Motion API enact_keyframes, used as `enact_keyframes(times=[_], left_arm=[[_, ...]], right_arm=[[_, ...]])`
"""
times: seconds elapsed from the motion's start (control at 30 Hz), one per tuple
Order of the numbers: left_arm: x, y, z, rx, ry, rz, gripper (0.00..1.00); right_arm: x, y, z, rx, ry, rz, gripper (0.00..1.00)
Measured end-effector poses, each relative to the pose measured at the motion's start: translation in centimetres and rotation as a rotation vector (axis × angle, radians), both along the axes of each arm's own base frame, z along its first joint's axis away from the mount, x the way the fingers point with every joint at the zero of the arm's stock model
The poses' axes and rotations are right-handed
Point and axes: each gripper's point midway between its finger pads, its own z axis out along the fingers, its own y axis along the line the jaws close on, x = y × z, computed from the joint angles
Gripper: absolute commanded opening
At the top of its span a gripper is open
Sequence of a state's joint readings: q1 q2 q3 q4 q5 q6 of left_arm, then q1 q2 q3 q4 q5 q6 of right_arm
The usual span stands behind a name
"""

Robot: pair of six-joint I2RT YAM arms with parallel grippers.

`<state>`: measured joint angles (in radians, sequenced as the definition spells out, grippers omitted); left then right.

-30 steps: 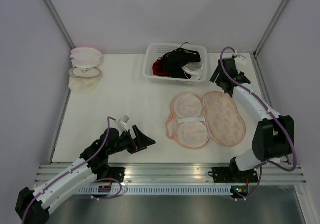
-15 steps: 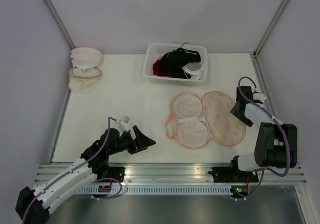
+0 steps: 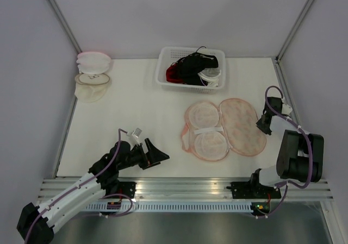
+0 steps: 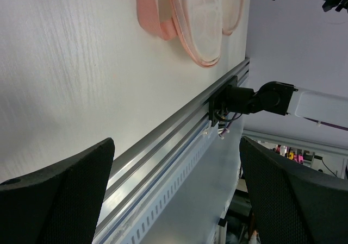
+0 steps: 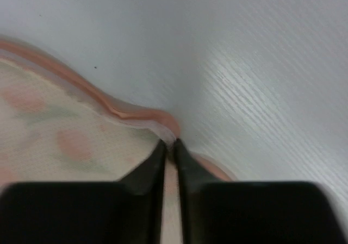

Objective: Unzip the laundry bag and remove the bra

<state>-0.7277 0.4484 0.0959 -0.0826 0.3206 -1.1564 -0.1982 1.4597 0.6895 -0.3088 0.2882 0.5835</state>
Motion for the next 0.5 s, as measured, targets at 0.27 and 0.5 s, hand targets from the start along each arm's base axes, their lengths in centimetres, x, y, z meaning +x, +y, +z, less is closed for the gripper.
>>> enact_keyframes(times=[0.27,0.5], left_arm=[[0.0,0.0,0.0,-0.006,-0.001,0.002,0.99],[0.0,-0.1,0.1,-0.009,-0.003,0.002,0.98]], right_arm=[[-0.4,2.3,1.0,0.094,-0.082,0.072,0.0],[0.8,6.6,9.8,0.156,-0.384,0.287,0.0]])
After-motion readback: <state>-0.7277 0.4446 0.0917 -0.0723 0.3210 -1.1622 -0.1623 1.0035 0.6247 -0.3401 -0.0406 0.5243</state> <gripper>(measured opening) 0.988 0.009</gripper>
